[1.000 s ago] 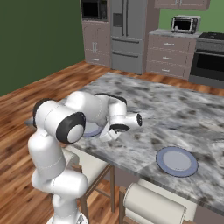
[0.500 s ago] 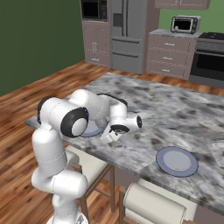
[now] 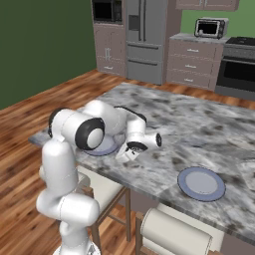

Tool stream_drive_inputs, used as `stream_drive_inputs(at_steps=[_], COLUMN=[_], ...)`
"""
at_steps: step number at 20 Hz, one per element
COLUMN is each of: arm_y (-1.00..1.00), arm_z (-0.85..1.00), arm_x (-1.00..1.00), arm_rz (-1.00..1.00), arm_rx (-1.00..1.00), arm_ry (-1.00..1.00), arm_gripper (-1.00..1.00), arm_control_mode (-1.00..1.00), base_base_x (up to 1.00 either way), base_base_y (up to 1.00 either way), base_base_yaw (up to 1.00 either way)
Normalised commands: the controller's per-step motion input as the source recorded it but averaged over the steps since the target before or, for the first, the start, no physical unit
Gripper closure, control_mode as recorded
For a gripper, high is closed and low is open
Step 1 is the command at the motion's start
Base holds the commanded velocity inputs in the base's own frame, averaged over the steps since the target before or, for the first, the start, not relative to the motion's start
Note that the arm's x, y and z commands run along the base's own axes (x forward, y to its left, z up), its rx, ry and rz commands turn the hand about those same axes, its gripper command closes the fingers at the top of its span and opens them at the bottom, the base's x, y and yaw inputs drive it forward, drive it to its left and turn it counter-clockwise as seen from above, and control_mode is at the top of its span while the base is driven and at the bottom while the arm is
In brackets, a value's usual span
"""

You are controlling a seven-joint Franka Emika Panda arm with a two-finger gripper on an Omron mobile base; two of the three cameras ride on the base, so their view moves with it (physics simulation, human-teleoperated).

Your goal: Retrieve the wine glasses from the counter and place one next to each plate.

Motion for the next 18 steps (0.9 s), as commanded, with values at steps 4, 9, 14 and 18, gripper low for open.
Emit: stream_drive_inputs(at_steps=[4,9,14,18], arm_y=[0.00,0.00,0.00,0.00], arm_z=[-0.11,-0.16,-0.25,-0.29], arm_x=[0.27,0.08,-0.01,-0.03], arm_rz=[0.00,0.00,0.00,0.00], arm_rx=[0.00,0.00,0.00,0.00], arm_ry=[-0.05,-0.06,-0.24,-0.34], arm_gripper=[1.00,1.00,1.00,1.00], arm_control_mode=[-1.00,-1.00,-1.00,-1.00], base_base_x=[0.00,0.00,0.00,0.00], base_base_y=[0.00,0.00,0.00,0.00], base_base_yaw=[0.00,0.00,0.00,0.00])
